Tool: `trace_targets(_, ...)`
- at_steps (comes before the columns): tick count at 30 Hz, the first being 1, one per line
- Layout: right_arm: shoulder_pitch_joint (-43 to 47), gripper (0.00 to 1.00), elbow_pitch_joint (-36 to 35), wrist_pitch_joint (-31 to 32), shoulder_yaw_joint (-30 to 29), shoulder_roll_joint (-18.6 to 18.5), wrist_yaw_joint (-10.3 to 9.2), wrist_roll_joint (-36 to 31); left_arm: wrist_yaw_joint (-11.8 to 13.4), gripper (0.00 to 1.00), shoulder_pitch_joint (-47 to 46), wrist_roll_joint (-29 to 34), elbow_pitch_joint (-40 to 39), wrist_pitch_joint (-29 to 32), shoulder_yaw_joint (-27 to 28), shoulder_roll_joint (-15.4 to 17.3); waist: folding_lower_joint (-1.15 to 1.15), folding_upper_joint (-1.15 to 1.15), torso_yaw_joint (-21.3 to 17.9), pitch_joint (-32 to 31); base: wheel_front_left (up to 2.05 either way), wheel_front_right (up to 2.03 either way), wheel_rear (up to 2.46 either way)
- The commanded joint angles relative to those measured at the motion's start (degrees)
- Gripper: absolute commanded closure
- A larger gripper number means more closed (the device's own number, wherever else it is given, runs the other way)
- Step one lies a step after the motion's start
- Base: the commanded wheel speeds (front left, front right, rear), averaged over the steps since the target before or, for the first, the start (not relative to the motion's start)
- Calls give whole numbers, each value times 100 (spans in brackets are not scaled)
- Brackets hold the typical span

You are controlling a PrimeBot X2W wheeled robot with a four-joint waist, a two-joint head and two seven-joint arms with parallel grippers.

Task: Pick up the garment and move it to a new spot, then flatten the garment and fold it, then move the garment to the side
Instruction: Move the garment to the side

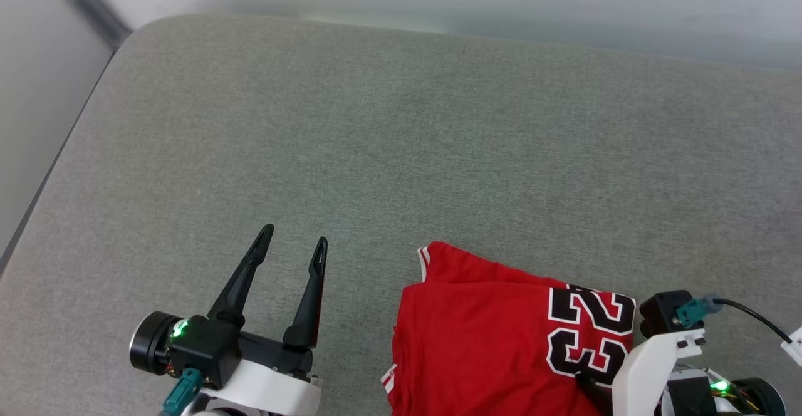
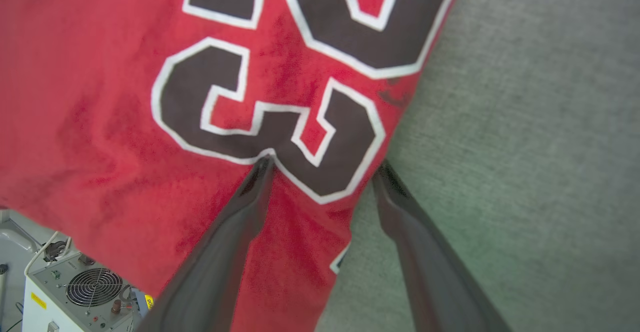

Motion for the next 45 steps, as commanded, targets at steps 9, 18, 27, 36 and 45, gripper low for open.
trace_targets(9, -117, 100, 1022, -170, 623, 105, 7, -351, 4, 0, -115, -20, 69, -12, -60, -41, 0, 0, 217, 104, 0, 0, 0)
trace_targets(18, -712, 100, 867, -640, 1033, -621, -14, -1239, 4, 0, 64, 5, 76, -12, -91, -16, 0, 0, -246, -114, 0, 0, 0)
trace_targets(27, -1902, 100, 168, -101, 2235, -2177, -2, -1338, 5, 0, -30, 120, -127, -11, -487, 64, 0, 0, -1394, 125, 0, 0, 0)
trace_targets(36, -2477, 100, 222, -246, 1848, -3508, -2, -1174, 5, 0, -481, 206, -341, -11, -877, 267, 0, 0, -2188, 920, 0, 0, 0)
trace_targets(45, -2681, 100, 1264, -1159, 836, -4119, -4, -1378, 5, 0, -1030, 227, -581, -11, -993, 653, 0, 0, -2471, 1817, 0, 0, 0)
